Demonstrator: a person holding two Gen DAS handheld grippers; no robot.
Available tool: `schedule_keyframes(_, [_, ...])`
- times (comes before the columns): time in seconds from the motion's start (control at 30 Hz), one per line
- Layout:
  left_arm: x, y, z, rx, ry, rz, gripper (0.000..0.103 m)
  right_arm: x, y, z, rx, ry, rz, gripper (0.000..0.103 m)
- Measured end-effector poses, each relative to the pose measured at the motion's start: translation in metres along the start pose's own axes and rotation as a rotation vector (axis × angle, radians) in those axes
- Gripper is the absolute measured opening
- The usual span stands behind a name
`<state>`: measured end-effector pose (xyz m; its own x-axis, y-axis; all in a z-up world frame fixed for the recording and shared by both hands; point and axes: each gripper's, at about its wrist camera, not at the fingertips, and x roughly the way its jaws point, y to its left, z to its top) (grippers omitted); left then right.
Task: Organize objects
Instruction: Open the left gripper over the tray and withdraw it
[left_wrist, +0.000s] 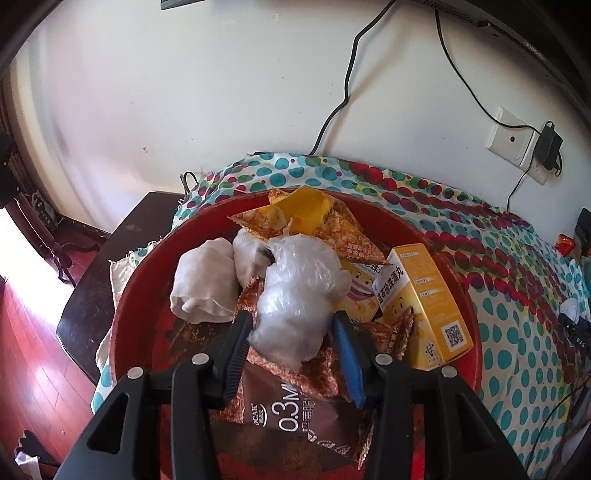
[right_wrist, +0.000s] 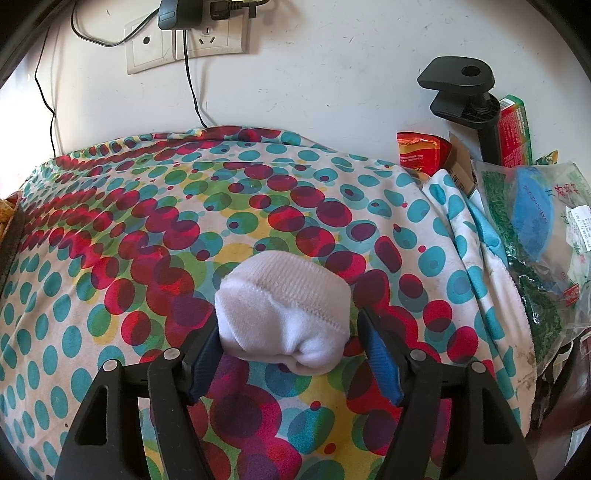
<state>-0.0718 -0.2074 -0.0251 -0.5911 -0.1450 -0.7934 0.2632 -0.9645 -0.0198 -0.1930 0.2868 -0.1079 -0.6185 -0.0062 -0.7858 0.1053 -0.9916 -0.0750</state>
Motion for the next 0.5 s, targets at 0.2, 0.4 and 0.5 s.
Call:
schedule_keyframes(0.2, [-0.015, -0.004, -0.015, -0.003, -0.024, -0.012, 0.046, 0.001, -0.001, 0.000, -0.002, 0.000, -0.005, 0.069])
schedule_keyframes(0.4, [-0.045, -0.020, -0.046, 0.049, -0.131, -0.001, 0.046, 0.001, -0.001, 0.000, 0.000, 0.000, -0.005, 0.069])
schedule_keyframes(0.5, [-0.056, -0.028, -0.062, 0.083, -0.177, -0.004, 0.047, 0.001, -0.002, 0.000, 0.003, 0.002, -0.004, 0.069])
